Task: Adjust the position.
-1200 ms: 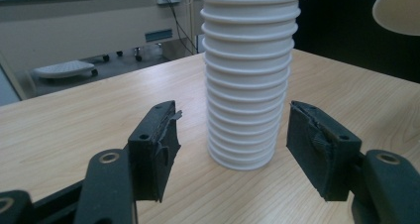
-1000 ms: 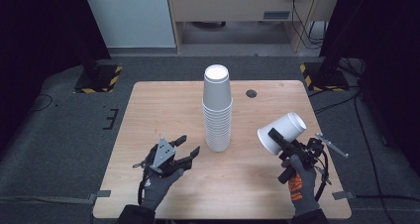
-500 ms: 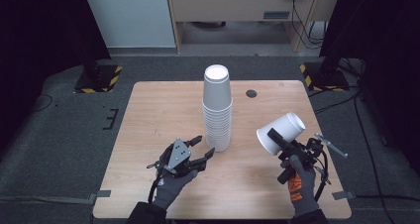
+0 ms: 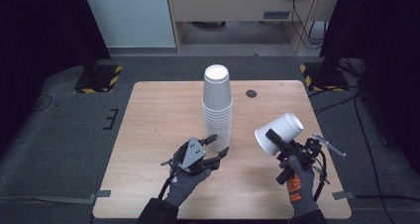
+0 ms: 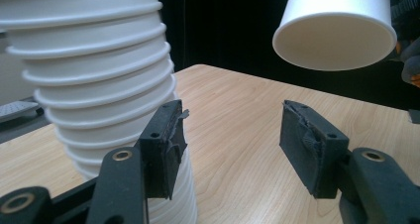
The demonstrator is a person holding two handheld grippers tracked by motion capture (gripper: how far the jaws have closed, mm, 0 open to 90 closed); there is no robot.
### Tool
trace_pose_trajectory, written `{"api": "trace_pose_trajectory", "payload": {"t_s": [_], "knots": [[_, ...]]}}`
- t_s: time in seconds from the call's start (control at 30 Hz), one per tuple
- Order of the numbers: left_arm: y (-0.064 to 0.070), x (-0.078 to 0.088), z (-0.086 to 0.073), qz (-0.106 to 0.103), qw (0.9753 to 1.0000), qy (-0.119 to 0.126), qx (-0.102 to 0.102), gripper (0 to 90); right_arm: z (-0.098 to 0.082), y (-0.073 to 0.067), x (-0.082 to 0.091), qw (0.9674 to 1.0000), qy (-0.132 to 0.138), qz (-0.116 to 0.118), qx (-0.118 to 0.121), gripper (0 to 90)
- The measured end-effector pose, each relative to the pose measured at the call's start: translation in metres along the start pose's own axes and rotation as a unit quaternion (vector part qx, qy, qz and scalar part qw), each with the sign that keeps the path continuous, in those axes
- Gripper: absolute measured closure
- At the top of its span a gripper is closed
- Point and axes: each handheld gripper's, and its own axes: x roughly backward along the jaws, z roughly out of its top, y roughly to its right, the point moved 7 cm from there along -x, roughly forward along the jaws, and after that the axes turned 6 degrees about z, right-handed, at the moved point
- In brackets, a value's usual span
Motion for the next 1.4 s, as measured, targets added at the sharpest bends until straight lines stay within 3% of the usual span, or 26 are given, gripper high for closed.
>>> {"api": "trace_pose_trajectory", "payload": {"t_s": [0.63, 1.07, 1.4], "knots": [[0.021, -0.030, 0.006, -0.020, 0.9997, 0.013, 0.004, 46.0, -0.002, -0.002, -0.001, 0.9999, -0.007, 0.009, -0.009, 14.3], [0.024, -0.047, 0.014, -0.026, 0.9993, 0.026, 0.006, 47.1, -0.005, -0.003, -0.004, 0.9998, -0.014, 0.012, -0.010, 14.4], [0.036, -0.064, 0.020, -0.040, 0.9986, 0.034, 0.005, 47.5, -0.006, -0.003, -0.004, 0.9996, -0.014, 0.017, -0.018, 14.4]]}}
